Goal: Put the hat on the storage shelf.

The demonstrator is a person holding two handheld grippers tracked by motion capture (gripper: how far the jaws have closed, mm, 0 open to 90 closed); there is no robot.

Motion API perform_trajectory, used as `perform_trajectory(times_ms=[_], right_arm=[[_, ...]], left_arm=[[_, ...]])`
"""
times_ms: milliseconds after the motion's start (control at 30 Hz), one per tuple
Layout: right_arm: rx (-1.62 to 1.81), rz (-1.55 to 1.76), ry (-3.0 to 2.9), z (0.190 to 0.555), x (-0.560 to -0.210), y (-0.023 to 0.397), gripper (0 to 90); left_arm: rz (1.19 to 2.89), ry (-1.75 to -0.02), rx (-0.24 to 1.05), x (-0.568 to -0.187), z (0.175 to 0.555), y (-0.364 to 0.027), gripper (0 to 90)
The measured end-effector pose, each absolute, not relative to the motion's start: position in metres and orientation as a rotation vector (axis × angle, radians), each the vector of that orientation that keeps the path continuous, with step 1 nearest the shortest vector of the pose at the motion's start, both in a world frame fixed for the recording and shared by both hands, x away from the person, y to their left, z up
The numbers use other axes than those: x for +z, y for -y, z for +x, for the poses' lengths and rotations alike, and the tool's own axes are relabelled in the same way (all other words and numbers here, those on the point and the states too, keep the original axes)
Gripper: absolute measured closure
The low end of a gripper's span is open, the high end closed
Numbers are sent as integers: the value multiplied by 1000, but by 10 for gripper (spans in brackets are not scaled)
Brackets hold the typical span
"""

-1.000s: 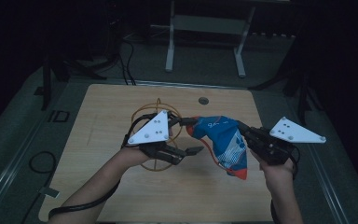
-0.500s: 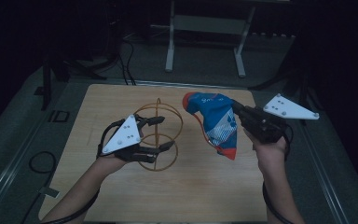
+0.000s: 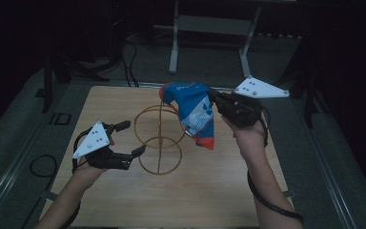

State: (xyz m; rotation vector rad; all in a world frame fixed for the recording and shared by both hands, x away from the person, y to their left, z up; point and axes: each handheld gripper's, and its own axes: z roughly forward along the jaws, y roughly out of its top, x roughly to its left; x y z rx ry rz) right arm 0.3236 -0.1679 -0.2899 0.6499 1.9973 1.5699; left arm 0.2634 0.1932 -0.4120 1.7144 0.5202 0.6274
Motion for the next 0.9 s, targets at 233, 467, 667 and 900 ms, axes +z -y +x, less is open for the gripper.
perform_trajectory(times_ms=[233,467,667,900], right_arm=[[1565,616,-2060,335,-290,132,900],[1525,547,-2151,339,-293,93,900],[1521,499,-2210,340,-295,66,900],[1531,442,-2252,337,-293,44,900]], left_arm=[[1687,-685,662,-455,259,-219,26],[1609,-872,714,-505,249,-242,27],[1603,-967,753,-535,244,-253,27],[1598,-979,794,-541,244,-254,27]])
